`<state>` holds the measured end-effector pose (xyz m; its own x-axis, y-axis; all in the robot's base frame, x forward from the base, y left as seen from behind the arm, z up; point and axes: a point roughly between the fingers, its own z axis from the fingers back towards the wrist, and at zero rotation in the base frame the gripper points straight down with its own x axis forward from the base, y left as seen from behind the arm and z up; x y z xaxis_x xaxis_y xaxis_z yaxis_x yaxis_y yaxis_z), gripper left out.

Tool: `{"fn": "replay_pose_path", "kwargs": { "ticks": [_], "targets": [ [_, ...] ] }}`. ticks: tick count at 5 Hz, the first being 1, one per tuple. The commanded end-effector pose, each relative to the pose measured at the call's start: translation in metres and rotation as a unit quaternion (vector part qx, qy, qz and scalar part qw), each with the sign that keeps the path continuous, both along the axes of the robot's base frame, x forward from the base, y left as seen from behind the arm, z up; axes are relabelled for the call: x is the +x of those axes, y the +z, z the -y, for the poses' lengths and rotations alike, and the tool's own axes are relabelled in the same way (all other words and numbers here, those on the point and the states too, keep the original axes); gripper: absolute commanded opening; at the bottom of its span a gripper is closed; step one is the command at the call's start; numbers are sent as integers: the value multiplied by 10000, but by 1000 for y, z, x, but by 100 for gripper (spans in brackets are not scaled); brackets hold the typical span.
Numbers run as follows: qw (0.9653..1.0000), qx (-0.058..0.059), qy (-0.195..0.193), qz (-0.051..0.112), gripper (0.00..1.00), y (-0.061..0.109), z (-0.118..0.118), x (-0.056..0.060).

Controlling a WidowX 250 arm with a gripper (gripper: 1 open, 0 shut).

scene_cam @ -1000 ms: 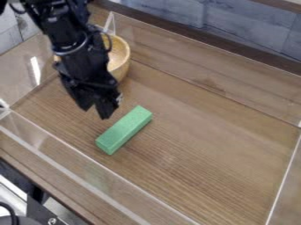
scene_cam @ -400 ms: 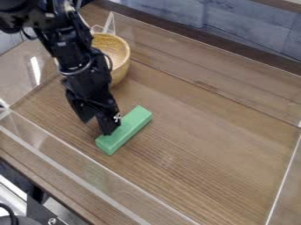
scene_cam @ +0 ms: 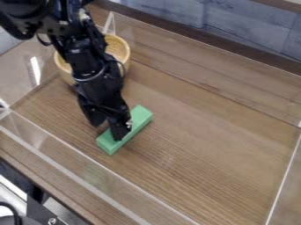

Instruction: Put green object into wooden bowl

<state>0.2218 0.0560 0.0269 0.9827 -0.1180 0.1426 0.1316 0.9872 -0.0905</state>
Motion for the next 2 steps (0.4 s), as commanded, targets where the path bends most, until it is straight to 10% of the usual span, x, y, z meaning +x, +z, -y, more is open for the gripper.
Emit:
{"fn": "replay_pose_path", "kwargs": {
  "ticks": [1,2],
  "targets": [
    [9998,54,-163,85,100,2,2,7],
    [9995,49,-313,82,0,5,4,7]
  ]
}}
